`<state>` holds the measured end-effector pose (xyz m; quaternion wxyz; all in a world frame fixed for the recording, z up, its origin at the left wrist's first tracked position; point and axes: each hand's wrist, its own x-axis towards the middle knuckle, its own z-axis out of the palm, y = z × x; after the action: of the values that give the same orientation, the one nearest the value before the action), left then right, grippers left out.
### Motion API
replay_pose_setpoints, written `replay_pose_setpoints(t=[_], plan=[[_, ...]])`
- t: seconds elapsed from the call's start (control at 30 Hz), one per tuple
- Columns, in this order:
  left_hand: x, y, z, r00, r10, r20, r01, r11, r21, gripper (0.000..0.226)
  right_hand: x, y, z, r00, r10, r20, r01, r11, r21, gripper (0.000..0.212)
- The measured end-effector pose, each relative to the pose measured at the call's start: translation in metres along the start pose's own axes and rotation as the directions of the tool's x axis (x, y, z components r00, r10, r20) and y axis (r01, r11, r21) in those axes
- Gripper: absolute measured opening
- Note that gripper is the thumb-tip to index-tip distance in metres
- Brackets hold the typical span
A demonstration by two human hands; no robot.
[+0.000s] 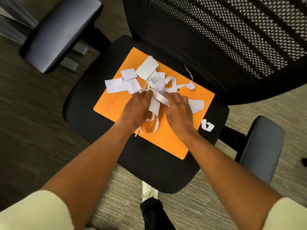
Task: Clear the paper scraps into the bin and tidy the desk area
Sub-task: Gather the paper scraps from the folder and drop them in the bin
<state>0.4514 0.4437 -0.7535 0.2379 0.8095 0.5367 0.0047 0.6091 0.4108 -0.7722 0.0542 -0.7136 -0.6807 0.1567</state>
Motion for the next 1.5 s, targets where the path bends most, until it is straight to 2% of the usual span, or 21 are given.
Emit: replay_pose_setpoints(t=[0.1, 0.2, 0.3, 0.5, 0.7, 0.8, 0.87, 0.93, 1.1, 1.23, 1.37, 1.5], plan=[[-0.010, -0.001, -0.006, 1.000, 0.007, -0.002, -0.007, 0.999, -0.049, 0.052, -0.005, 0.000, -0.002, 0.998, 0.050, -0.028, -0.049, 0.998, 0.037, 0.042], [-0.020, -0.003, -0.018, 0.999, -0.007, -0.038, 0.005, 0.998, -0.062, 0.054, -0.008, 0.003, -0.011, 0.986, 0.153, -0.060, -0.140, 0.973, 0.181, 0.033], [-0.029, -0.008, -0.032, 0.996, -0.043, -0.083, 0.036, 0.995, -0.091, 0.053, -0.012, 0.007, -0.023, 0.964, 0.250, -0.092, -0.204, 0.915, 0.349, 0.031], [-0.051, -0.013, -0.061, 0.979, -0.146, -0.142, 0.117, 0.974, -0.194, 0.037, -0.025, 0.001, -0.051, 0.934, 0.348, -0.086, -0.275, 0.849, 0.451, 0.030], [-0.076, -0.010, -0.078, 0.938, -0.266, -0.223, 0.153, 0.894, -0.422, 0.036, -0.034, -0.024, -0.077, 0.920, 0.390, -0.052, -0.278, 0.738, 0.615, 0.034], [-0.097, -0.010, -0.087, 0.917, -0.312, -0.246, 0.154, 0.849, -0.505, 0.029, -0.039, -0.046, -0.085, 0.913, 0.408, -0.021, -0.296, 0.695, 0.655, 0.028], [-0.116, -0.014, -0.095, 0.902, -0.352, -0.251, 0.164, 0.816, -0.555, 0.035, -0.043, -0.065, -0.088, 0.910, 0.415, -0.023, -0.295, 0.684, 0.667, 0.023], [-0.134, -0.022, -0.099, 0.889, -0.385, -0.247, 0.199, 0.812, -0.549, 0.040, -0.046, -0.085, -0.090, 0.910, 0.415, -0.024, -0.289, 0.674, 0.680, 0.024], [-0.189, -0.057, -0.103, 0.828, -0.505, -0.245, 0.314, 0.778, -0.544, 0.024, -0.057, -0.147, -0.082, 0.943, 0.331, 0.024, -0.258, 0.686, 0.680, 0.030], [-0.246, -0.091, -0.109, 0.757, -0.588, -0.285, 0.353, 0.735, -0.579, 0.019, -0.074, -0.210, -0.066, 0.969, 0.242, 0.045, -0.214, 0.742, 0.636, 0.042], [-0.310, -0.128, -0.110, 0.691, -0.668, -0.277, 0.393, 0.668, -0.632, 0.019, -0.104, -0.274, -0.047, 0.981, 0.176, 0.083, -0.188, 0.747, 0.638, 0.030], [-0.384, -0.164, -0.110, 0.619, -0.736, -0.275, 0.424, 0.608, -0.672, 0.026, -0.140, -0.345, -0.025, 0.981, 0.069, 0.179, -0.167, 0.768, 0.619, 0.008]])
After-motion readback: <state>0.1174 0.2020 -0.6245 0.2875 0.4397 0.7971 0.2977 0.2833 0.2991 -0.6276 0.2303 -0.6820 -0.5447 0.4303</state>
